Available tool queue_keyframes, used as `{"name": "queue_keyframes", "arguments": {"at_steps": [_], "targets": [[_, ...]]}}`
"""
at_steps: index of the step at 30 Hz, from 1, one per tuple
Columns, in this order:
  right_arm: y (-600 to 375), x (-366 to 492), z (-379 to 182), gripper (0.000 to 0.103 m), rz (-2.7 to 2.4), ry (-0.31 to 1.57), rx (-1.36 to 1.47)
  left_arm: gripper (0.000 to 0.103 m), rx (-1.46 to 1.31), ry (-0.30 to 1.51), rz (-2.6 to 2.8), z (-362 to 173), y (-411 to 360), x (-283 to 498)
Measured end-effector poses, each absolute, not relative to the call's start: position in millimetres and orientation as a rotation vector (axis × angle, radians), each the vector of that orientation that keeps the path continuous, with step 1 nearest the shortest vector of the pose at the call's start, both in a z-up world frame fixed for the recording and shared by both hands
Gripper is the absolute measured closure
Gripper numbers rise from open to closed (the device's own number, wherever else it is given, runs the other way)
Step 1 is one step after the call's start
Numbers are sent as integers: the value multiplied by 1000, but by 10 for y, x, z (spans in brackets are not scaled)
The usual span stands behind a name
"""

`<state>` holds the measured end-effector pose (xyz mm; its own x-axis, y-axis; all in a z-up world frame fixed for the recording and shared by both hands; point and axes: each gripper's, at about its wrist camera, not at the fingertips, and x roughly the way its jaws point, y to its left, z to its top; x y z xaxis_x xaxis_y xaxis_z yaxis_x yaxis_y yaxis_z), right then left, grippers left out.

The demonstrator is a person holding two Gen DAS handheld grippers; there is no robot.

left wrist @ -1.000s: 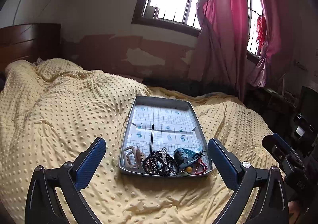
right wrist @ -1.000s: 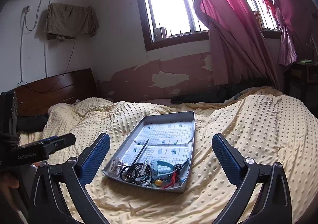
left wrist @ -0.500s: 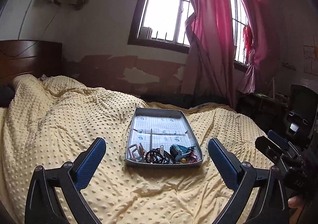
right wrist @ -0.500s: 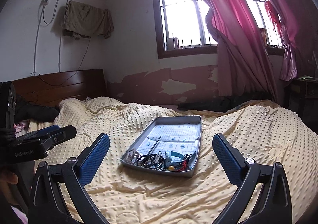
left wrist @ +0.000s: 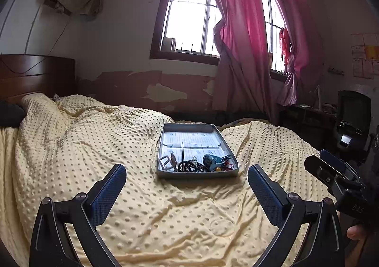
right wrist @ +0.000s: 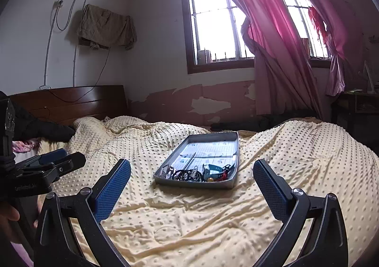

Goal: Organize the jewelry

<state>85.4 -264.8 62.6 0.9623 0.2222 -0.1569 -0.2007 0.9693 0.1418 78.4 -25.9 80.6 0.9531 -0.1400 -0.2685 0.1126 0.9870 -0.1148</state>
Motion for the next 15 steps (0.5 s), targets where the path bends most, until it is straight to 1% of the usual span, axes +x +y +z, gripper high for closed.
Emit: {"name": "queue_keyframes", "arguments": {"at_steps": [7, 15], "targets": [[-2626, 596, 532, 1, 201, 153, 136, 0, -121, 281, -117, 596, -151, 539], [-2547, 443, 361, 1, 185, 191, 118, 0, -83, 278, -109, 384, -115, 361]]}}
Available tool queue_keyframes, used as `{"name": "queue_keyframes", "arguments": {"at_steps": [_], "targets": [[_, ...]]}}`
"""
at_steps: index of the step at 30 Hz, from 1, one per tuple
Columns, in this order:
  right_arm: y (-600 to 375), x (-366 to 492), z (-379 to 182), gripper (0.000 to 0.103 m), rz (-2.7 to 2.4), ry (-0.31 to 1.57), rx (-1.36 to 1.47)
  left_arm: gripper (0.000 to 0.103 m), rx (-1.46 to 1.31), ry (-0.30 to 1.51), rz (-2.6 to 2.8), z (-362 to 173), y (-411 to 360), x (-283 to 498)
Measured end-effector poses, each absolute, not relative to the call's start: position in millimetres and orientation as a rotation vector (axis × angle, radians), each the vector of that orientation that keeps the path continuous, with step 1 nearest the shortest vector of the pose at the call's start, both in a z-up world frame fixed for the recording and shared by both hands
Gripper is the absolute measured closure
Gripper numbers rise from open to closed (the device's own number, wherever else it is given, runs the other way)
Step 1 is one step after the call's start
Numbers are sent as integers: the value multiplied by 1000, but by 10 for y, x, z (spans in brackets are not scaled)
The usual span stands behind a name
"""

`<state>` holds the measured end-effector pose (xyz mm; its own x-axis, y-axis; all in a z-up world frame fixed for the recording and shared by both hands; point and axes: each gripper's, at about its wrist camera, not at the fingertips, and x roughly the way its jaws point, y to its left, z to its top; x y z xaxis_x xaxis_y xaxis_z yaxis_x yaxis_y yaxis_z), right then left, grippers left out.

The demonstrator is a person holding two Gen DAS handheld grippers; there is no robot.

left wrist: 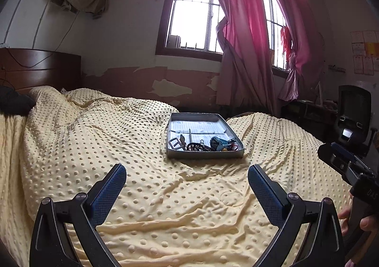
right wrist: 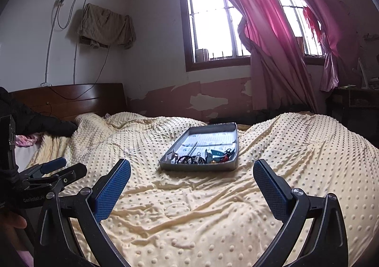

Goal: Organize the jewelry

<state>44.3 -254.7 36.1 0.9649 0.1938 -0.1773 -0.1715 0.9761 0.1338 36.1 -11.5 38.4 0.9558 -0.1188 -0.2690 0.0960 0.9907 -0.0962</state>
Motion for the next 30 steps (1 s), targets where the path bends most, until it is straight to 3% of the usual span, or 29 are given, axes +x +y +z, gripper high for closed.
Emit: {"name": "queue_keyframes", "arguments": {"at_steps": [30], "targets": [[-2397, 763, 44, 1, 163, 348, 121, 0, -99, 344, -57, 175, 12, 519]]}}
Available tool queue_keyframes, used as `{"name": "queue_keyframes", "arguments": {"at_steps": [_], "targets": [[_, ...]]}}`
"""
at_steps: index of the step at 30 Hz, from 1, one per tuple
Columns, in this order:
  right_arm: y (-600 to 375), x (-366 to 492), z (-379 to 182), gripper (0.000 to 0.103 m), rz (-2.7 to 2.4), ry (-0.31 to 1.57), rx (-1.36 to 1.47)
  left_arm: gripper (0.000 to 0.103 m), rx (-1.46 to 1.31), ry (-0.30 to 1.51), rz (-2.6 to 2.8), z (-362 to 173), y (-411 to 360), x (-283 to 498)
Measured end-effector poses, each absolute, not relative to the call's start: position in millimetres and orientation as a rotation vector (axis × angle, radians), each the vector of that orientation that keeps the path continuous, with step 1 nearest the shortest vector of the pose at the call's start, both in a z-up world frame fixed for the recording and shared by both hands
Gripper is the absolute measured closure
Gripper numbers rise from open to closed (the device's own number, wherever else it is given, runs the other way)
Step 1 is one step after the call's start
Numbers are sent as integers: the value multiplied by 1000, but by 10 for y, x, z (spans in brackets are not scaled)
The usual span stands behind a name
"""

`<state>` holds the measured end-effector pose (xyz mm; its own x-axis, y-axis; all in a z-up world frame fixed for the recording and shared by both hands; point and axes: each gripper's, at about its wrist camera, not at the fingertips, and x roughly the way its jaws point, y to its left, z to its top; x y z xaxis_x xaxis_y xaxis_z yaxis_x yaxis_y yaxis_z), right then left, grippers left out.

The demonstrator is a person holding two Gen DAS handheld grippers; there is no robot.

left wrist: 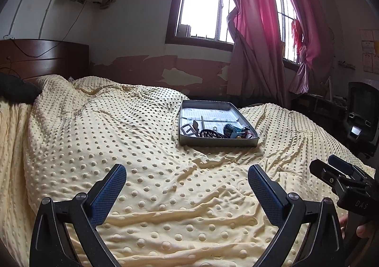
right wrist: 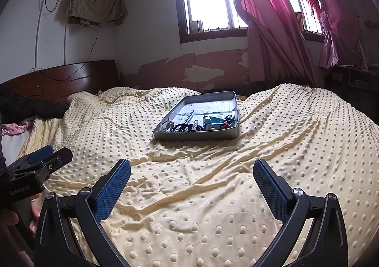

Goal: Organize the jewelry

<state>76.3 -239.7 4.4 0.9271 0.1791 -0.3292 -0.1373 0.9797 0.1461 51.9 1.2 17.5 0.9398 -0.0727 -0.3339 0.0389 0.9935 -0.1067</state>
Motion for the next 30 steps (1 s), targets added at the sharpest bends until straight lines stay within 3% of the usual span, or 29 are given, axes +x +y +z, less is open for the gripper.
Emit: {"name": "queue_keyframes", "arguments": {"at_steps": [30], "targets": [[-2376, 743, 42, 1, 165, 345, 123, 0, -107, 340, -45, 189, 43, 511]]}}
